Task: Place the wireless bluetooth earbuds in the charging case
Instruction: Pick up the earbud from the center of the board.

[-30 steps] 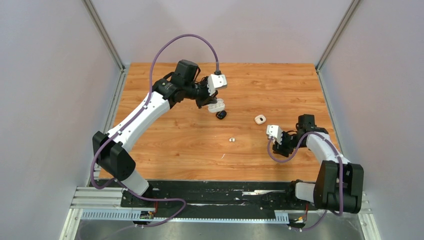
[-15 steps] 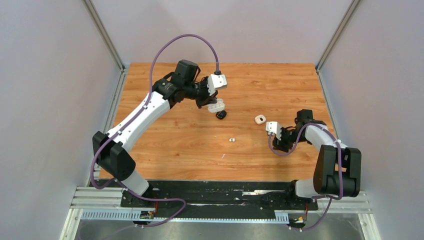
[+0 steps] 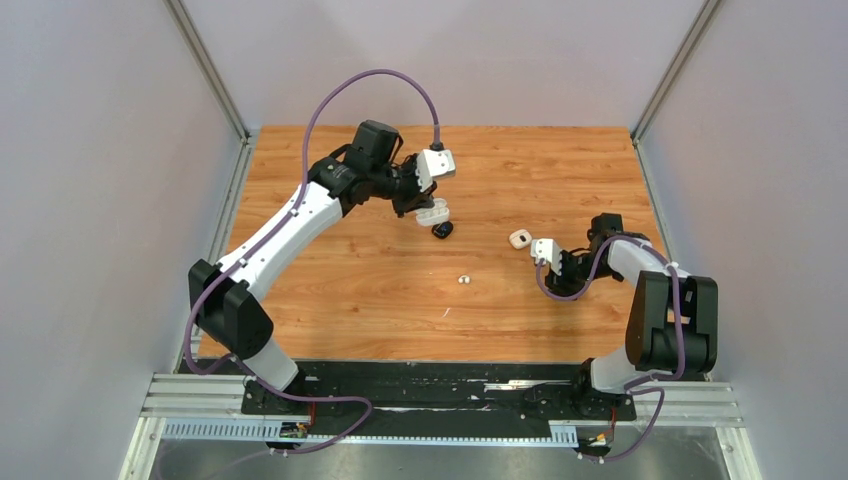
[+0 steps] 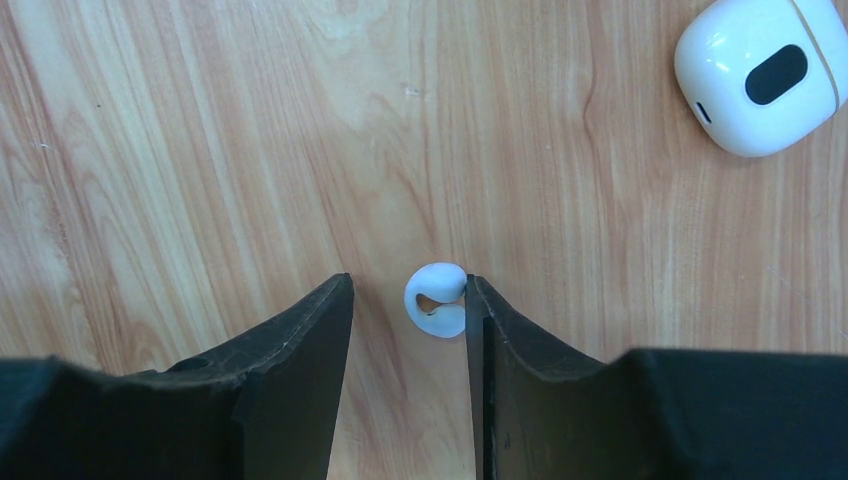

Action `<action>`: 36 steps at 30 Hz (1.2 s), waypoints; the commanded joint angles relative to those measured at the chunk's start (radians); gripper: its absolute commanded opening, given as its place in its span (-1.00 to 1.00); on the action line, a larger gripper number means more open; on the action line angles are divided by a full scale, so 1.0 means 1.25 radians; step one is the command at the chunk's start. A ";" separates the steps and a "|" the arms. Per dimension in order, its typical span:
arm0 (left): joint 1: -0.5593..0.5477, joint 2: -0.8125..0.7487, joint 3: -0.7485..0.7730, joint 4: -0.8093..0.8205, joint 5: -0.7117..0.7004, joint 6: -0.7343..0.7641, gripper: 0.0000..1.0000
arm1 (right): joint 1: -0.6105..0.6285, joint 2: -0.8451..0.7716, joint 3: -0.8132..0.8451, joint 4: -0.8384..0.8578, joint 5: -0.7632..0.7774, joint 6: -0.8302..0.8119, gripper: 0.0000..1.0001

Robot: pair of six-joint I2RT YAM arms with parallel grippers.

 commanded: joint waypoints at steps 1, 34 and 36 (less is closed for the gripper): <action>0.003 0.001 0.015 0.009 0.002 -0.007 -1.00 | -0.004 -0.001 0.027 -0.019 -0.012 -0.041 -0.11; 0.004 0.010 0.027 -0.002 -0.012 -0.001 -1.00 | -0.007 0.043 0.086 -0.102 -0.029 -0.108 -0.26; 0.003 0.010 0.027 -0.001 -0.012 -0.003 -1.00 | -0.007 0.055 0.087 -0.103 -0.029 -0.112 -0.27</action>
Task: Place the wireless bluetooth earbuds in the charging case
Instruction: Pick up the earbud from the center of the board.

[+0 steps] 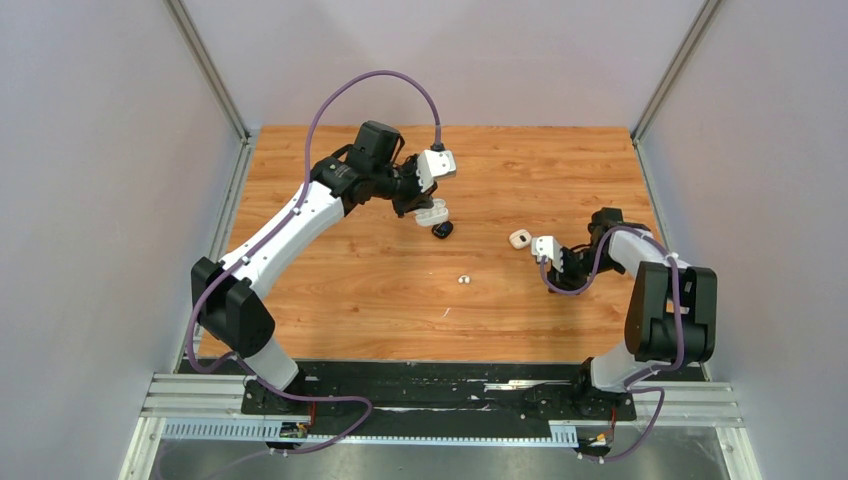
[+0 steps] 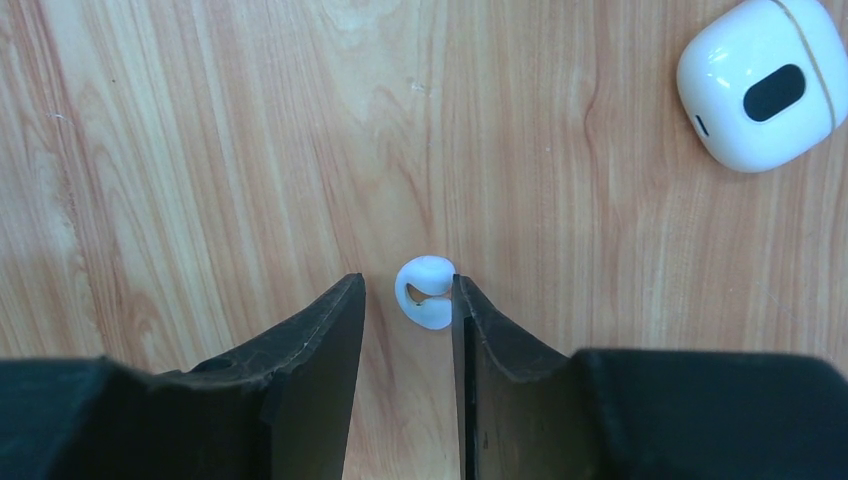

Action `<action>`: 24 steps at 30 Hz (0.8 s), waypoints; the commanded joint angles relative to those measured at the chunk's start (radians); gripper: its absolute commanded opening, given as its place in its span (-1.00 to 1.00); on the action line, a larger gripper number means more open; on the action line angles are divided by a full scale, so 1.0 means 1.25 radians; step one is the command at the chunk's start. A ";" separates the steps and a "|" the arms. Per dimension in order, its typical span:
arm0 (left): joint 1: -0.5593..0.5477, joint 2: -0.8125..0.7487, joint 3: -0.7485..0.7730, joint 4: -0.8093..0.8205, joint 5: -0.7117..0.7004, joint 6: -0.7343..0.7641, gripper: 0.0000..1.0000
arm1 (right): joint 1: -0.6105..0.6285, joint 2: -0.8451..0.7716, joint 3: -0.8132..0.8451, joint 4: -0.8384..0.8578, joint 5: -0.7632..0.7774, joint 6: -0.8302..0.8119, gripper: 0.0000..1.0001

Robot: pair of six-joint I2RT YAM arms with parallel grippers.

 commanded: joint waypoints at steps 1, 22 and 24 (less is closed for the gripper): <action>0.003 -0.002 0.027 0.000 0.004 -0.004 -1.00 | -0.001 0.023 0.024 -0.020 -0.035 -0.041 -0.27; 0.003 -0.005 0.021 -0.007 0.002 -0.007 -1.00 | -0.002 0.070 0.050 0.011 -0.023 0.007 -0.32; 0.004 -0.005 0.021 -0.008 0.002 -0.007 -1.00 | -0.002 0.071 0.059 0.016 -0.024 0.014 -0.32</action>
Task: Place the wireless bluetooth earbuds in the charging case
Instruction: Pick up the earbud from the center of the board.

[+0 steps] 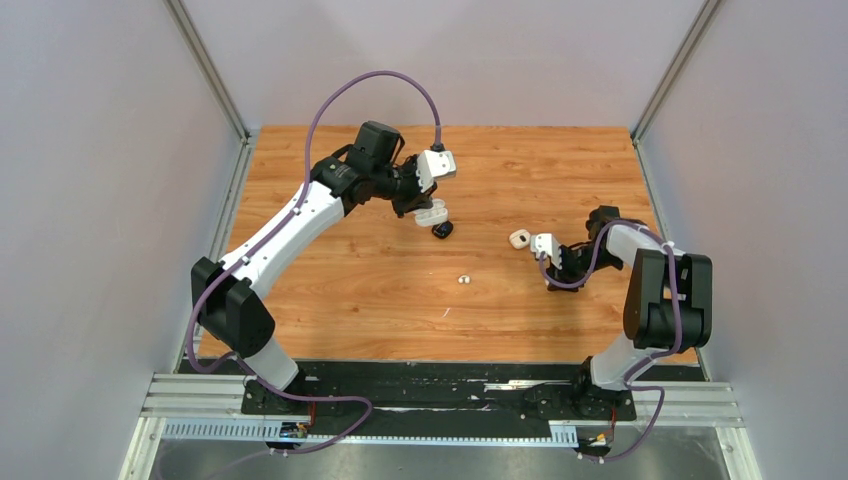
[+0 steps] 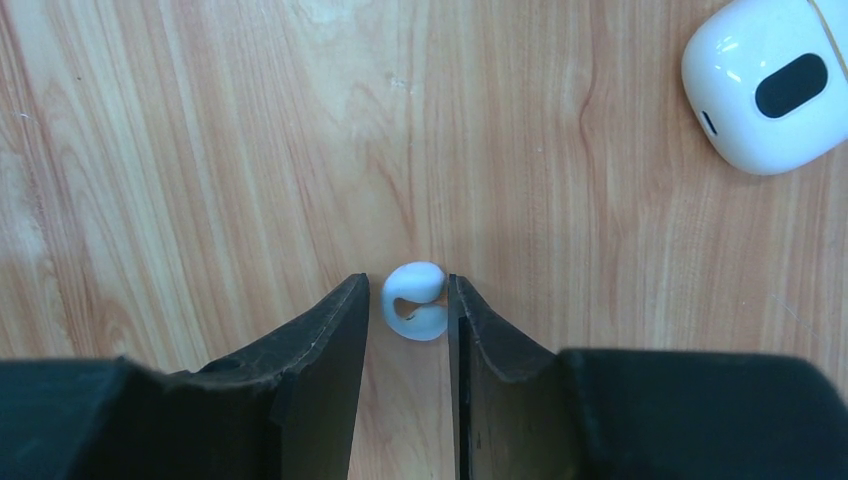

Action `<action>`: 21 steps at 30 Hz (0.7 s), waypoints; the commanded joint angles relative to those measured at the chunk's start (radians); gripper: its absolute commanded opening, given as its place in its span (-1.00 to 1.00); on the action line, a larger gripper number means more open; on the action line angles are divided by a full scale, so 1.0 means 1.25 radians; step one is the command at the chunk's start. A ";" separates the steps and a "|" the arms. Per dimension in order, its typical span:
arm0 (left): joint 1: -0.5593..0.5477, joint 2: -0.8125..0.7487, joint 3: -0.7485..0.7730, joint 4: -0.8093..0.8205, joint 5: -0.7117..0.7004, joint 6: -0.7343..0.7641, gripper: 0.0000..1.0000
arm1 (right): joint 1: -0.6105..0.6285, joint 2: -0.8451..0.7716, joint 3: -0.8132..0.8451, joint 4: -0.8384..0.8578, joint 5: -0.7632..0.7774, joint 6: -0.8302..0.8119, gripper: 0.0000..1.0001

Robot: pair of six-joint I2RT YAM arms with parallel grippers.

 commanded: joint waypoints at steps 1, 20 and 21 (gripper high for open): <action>0.004 -0.005 0.021 -0.004 0.008 -0.007 -1.00 | -0.002 0.006 0.037 0.012 -0.026 0.020 -0.32; 0.004 -0.006 0.016 0.000 0.012 -0.010 -1.00 | -0.003 0.015 0.061 -0.001 -0.022 0.039 -0.75; 0.004 -0.006 0.017 0.000 0.012 -0.010 -1.00 | -0.003 0.016 0.063 -0.002 -0.023 0.043 -0.78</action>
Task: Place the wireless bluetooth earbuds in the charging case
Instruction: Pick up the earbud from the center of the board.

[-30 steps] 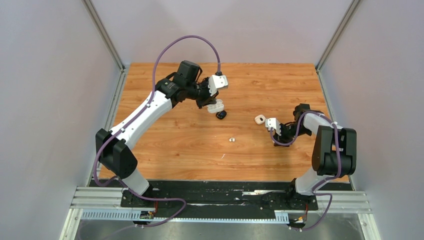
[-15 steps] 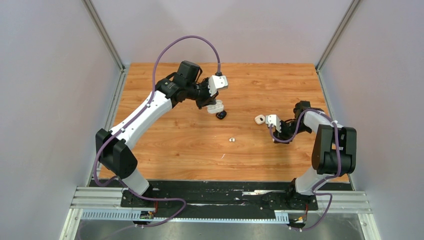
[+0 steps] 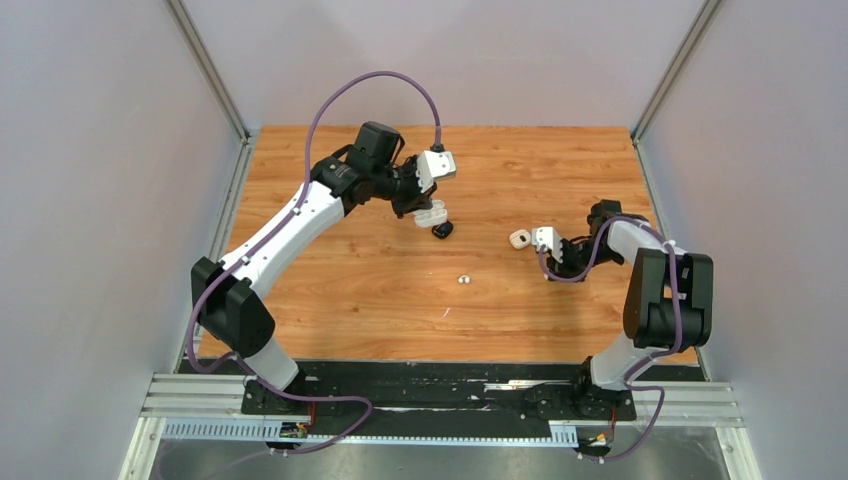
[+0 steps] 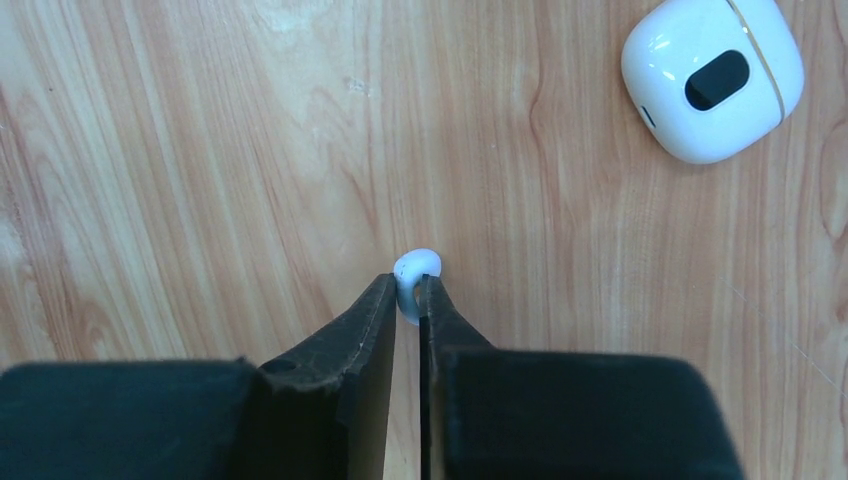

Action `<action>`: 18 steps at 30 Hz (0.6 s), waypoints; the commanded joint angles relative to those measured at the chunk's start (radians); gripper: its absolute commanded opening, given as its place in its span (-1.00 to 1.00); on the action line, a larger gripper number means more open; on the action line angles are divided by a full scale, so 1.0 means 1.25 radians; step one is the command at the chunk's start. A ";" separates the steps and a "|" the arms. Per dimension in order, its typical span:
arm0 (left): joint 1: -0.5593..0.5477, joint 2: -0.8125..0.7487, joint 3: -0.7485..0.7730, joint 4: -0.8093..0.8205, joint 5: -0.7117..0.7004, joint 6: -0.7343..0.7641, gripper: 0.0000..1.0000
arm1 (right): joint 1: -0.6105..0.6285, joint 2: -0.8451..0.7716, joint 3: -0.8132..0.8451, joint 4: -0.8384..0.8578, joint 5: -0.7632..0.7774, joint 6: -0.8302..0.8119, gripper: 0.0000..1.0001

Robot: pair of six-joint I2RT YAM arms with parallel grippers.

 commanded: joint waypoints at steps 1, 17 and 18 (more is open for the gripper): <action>0.004 -0.005 0.018 0.006 0.012 -0.010 -1.00 | -0.003 0.012 0.033 -0.005 -0.025 0.016 -0.80; 0.003 0.010 0.012 0.017 0.052 0.012 -1.00 | 0.072 0.006 0.458 -0.394 -0.261 0.175 -1.00; 0.004 0.015 0.015 0.021 0.069 0.013 -1.00 | 0.090 0.007 0.490 -0.412 -0.283 0.183 -1.00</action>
